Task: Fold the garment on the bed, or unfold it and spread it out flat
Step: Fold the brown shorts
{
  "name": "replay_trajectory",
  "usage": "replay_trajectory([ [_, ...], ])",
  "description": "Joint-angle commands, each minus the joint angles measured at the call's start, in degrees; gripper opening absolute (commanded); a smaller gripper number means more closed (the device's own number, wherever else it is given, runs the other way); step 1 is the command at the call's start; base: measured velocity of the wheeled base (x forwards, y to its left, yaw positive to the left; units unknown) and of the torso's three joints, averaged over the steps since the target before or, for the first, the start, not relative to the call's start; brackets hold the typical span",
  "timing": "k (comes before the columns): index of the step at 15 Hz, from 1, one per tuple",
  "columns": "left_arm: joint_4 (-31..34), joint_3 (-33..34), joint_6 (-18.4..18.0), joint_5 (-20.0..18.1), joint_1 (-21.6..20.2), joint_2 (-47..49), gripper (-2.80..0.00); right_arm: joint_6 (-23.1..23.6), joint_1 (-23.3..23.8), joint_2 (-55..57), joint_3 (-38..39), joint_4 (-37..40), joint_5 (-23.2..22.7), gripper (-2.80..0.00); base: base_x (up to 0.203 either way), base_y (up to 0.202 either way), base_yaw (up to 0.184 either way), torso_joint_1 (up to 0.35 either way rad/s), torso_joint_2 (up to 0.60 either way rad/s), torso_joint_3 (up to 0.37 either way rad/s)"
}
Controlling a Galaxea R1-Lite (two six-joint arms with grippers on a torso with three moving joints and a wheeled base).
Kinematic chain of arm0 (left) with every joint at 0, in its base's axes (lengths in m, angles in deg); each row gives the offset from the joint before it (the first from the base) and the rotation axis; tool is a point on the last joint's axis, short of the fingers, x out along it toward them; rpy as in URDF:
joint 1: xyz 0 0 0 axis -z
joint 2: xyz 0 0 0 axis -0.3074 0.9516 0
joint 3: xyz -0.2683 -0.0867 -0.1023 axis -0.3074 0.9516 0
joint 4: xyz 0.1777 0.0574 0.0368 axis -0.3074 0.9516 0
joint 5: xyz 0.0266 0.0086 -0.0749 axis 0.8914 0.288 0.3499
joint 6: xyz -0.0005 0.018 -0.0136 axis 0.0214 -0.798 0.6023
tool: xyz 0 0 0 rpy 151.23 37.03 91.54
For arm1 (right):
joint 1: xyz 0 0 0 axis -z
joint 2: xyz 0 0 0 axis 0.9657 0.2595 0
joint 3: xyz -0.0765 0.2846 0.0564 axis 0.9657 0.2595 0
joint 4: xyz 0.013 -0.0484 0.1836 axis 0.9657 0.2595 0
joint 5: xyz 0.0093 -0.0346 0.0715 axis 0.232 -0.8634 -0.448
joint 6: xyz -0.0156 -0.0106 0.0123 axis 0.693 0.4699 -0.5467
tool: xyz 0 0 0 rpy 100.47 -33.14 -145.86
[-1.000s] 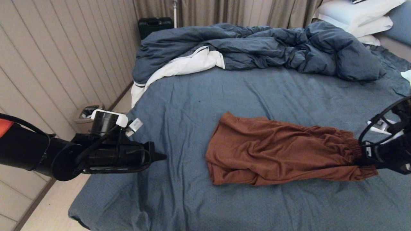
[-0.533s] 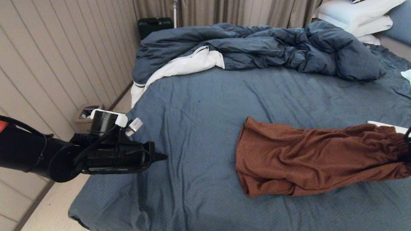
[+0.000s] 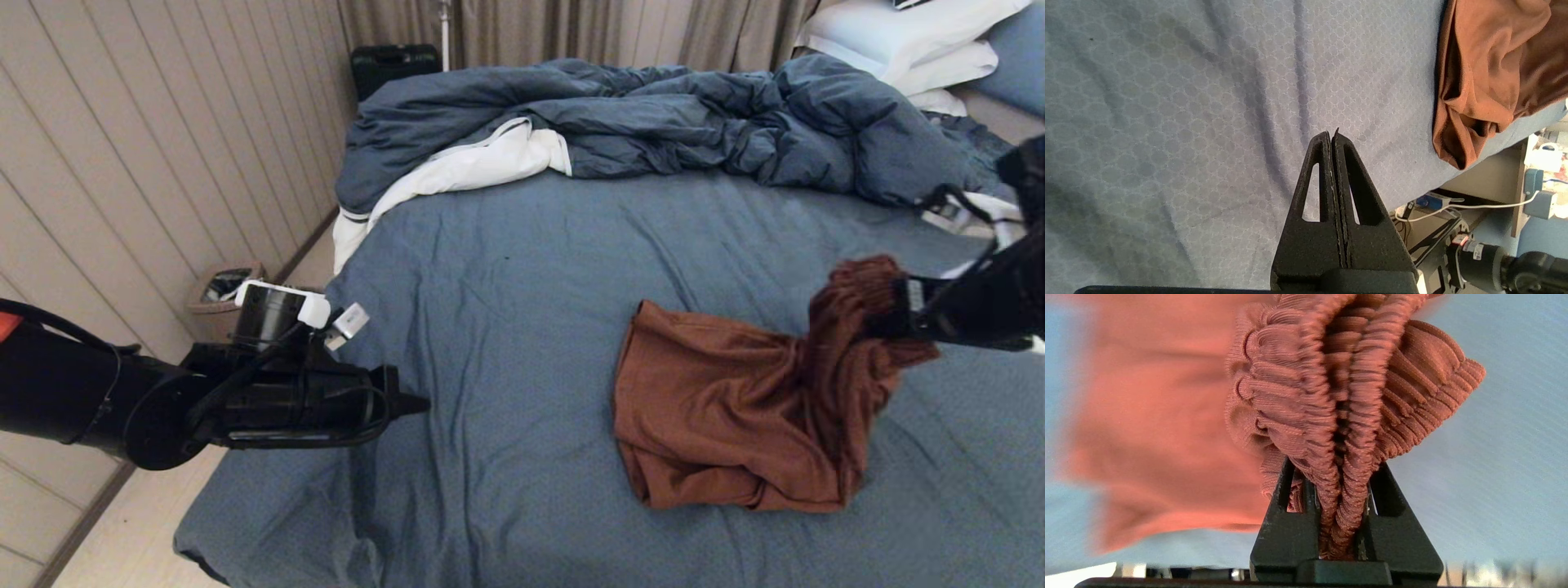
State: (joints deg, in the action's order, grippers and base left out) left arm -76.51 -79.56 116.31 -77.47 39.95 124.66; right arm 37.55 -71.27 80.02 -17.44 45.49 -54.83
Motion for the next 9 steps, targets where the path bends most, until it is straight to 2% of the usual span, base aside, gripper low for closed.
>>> replay_trajectory([
  [1, -0.1, 0.0, 0.2, -0.1, 0.0, 0.2, -2.80, -3.6, -15.0, 6.3, -4.8, 0.2, 4.7, -2.80, 0.000, 0.000, 0.000, 0.000, 0.00, 0.000],
  [2, -0.1, -0.1, 0.2, -0.1, 0.1, 0.2, -2.80, -5.9, -20.7, 10.9, -7.7, 0.2, 6.8, -2.80, 0.000, 0.000, 0.000, 0.000, 0.00, 0.000],
  [3, -0.1, -0.1, 0.1, -0.1, 0.0, 0.4, -2.80, -8.0, -24.4, 15.1, -10.1, 0.2, 8.2, -2.80, 0.000, 0.000, 0.000, 0.000, 0.00, 0.000],
  [5, -0.1, -0.1, 0.0, -0.1, 0.0, 0.6, -2.80, -11.0, -29.5, 21.1, -13.6, 0.3, 11.3, -2.80, 0.000, 0.000, 0.000, 0.000, 0.00, 0.000],
  [9, -0.1, -0.2, -0.3, 0.0, 0.0, 1.5, -2.80, -11.4, -30.3, 29.7, -17.9, 0.2, 13.3, -2.80, 0.000, 0.000, 0.000, 0.000, 0.00, 0.000],
])
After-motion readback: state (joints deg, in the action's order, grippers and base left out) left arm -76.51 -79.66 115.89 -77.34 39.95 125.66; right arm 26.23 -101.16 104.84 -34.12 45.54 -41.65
